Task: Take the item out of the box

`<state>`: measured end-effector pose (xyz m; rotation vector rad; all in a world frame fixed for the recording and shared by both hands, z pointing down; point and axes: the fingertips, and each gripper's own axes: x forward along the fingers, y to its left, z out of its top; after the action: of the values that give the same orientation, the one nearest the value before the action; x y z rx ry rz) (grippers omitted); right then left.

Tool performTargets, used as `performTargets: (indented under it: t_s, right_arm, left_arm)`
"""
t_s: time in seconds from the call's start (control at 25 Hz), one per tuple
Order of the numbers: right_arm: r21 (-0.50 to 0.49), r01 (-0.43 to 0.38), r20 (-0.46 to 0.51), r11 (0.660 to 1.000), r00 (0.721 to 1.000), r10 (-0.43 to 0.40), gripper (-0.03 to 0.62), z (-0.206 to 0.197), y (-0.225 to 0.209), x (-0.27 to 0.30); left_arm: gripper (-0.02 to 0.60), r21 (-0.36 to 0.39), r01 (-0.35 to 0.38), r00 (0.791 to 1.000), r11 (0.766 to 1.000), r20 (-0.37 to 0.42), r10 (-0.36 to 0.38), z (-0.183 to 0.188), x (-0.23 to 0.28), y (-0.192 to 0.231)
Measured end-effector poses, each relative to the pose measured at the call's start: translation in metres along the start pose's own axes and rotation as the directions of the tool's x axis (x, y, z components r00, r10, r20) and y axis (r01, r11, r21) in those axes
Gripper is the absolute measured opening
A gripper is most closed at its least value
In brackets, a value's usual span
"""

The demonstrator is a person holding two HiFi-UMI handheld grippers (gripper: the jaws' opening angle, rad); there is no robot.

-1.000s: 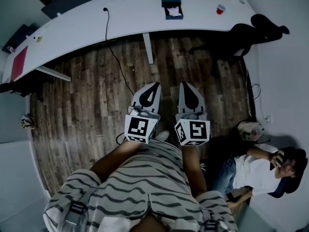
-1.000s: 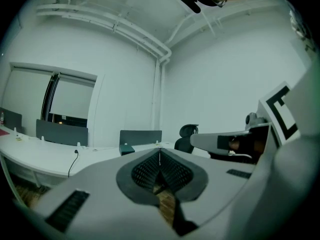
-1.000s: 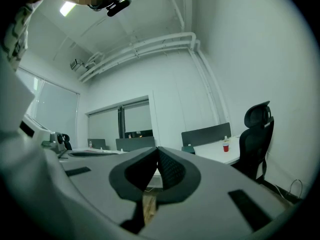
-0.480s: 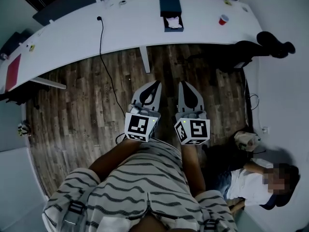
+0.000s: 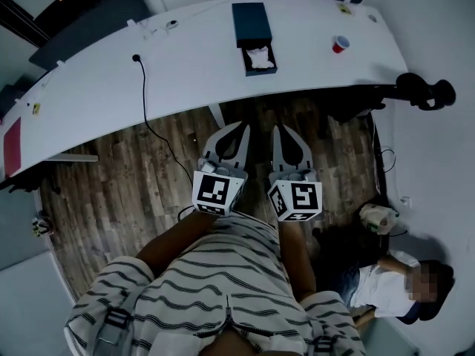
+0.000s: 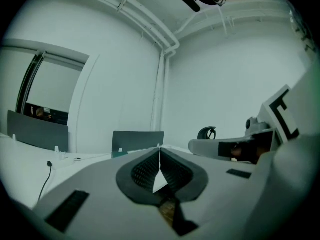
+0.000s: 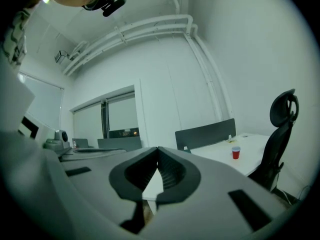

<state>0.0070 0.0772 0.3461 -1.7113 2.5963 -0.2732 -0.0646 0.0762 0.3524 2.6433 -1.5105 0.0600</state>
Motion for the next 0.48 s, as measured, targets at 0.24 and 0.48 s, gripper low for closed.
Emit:
performTargets:
  t_s: [0.24, 0.48]
  right_arm:
    - [0.006, 0.048, 0.002, 0.999, 0.999, -0.048, 0.018, 0.008, -0.014, 0.056]
    - [-0.013, 0.088, 0.010, 0.996, 0.996, -0.088, 0.018, 0.020, -0.025, 0.104]
  left_arm:
    - [0.026, 0.007, 0.055, 0.998, 0.998, -0.016, -0.055, 0.008, 0.048, 0.038]
    - [0.026, 0.004, 0.097, 0.995, 0.995, -0.016, -0.097, 0.017, 0.089, 0.071]
